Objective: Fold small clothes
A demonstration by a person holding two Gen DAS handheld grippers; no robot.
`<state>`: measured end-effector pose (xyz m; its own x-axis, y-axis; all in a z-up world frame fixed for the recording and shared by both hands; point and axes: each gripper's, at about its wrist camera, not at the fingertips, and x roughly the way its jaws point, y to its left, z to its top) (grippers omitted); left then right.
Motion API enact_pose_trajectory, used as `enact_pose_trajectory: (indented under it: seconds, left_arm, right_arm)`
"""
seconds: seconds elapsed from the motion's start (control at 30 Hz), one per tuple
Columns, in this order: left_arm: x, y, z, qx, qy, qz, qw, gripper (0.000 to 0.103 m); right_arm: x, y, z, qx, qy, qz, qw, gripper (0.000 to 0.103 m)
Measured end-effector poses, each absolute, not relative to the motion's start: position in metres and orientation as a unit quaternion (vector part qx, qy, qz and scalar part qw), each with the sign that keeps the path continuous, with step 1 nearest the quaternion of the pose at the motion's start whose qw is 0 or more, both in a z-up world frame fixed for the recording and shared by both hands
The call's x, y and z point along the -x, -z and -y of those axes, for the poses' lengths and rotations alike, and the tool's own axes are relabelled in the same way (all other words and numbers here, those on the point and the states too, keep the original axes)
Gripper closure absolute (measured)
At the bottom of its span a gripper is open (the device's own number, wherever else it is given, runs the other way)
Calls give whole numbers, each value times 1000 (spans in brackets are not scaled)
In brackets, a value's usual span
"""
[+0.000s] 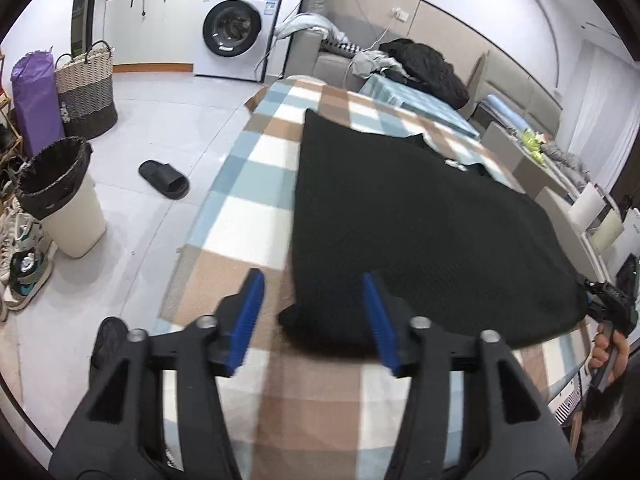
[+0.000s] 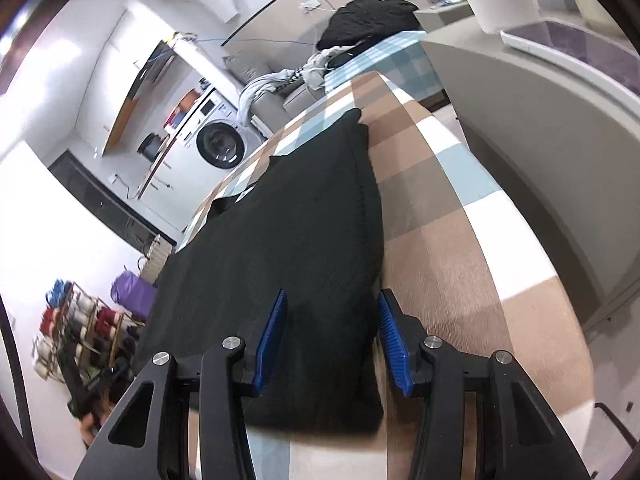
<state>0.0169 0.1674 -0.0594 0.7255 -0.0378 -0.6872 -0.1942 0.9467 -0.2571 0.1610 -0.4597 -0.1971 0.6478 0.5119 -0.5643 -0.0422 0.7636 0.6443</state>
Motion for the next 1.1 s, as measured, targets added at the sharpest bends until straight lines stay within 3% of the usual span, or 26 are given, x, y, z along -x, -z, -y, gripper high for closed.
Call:
enact_pose_trajectory:
  seconds: [0.1,0.2,0.33,0.47,0.53,0.63,0.73,0.87,1.0,1.1]
  left_arm:
    - [-24,56,-155,154,-29,-366,917,50]
    - [-32,54,-141,150,-16,-366,919,49]
    - [-41,56,-124,151,6,-369,917,49]
    - [-45,61,-113,139,12,-377,916,49]
    - [-45,63,-111,136,13,-380,915,49]
    - [-46,64,-110,136,13,-381,915,49]
    - [-47,66,-110,136,14,-382,914,49]
    - [-48,72,-110,130,14,-390,911,49]
    - [-51,70,-107,125,20,-386,914,49]
    - [-58,69,-97,112,29,-386,915,49]
  right_arm:
    - [-162,194,456,-296,-164,-385,858,57]
    - [-155,179,448,-267,-179,-368,872,67]
    - [-144,163,445,-271,-239,-332,872,68]
    - [-151,175,442,-263,-228,-362,865,68]
    - [-154,183,441,-255,-212,-378,865,89]
    - [-151,184,444,-248,-195,-370,874,94]
    - [-142,177,449,-251,-204,-338,884,94]
    - [-144,187,435,-172,-150,-387,893,90]
    - [-127,163,446,-175,-151,-332,914,67]
    - [-120,142,445,-146,-138,-309,930,67]
